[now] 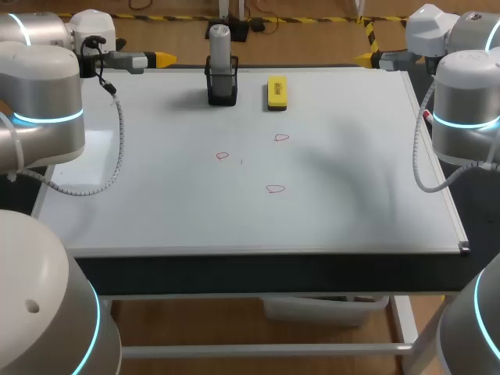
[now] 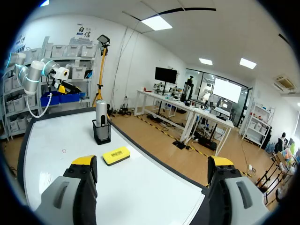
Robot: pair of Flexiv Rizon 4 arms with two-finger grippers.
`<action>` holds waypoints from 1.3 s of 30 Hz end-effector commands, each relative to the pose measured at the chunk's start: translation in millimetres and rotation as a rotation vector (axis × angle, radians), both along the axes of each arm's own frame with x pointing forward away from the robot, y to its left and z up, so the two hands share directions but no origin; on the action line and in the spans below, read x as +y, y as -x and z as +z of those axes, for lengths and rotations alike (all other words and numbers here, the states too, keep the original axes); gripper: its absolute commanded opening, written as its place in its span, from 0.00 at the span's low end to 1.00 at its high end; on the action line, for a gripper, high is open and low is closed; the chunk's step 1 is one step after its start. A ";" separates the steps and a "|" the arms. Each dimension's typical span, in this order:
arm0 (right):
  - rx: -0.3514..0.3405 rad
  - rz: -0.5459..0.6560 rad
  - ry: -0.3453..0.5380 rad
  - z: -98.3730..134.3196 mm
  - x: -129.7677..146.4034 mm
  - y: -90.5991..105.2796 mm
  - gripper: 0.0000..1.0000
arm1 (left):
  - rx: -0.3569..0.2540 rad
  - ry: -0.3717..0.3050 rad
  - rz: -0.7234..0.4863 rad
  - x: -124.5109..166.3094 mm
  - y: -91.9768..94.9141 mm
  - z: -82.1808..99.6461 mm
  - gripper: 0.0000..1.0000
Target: Pick up the inspection probe, press it on each red-marked spot on the whiteboard one by one, put down the probe, pick up the eraser, and wipe off all the red marks.
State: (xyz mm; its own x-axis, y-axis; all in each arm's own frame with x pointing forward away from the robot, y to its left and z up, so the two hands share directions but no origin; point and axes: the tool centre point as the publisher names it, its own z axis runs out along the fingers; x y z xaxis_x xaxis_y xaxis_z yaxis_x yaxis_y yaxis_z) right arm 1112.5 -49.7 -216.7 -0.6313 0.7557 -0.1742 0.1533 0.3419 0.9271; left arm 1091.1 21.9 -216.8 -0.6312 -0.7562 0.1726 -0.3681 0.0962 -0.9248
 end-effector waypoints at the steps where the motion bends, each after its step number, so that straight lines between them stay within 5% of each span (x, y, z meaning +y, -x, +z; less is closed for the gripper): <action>1: 0.002 0.001 0.001 0.2 0.0 -0.5 1.00 | -0.001 0.001 0.000 0.1 0.1 -0.4 1.00; 26: 0.002 0.001 0.001 0.2 0.0 -0.5 1.00 | -0.012 0.026 0.029 4.8 -5.5 -3.8 1.00; 39: 0.002 0.001 0.001 0.2 0.0 -0.5 1.00 | -0.128 0.096 -0.037 12.9 -27.3 -7.4 1.00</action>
State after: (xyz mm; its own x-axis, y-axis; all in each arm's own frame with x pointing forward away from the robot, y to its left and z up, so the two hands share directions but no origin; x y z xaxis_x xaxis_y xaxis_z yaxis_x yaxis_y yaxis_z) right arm 1112.5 -49.7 -216.7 -0.6313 0.7557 -0.1743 0.1534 0.3419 0.9271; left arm 1112.9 29.7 -218.7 -0.6601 -0.7344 0.1580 -0.2884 0.0536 -0.9560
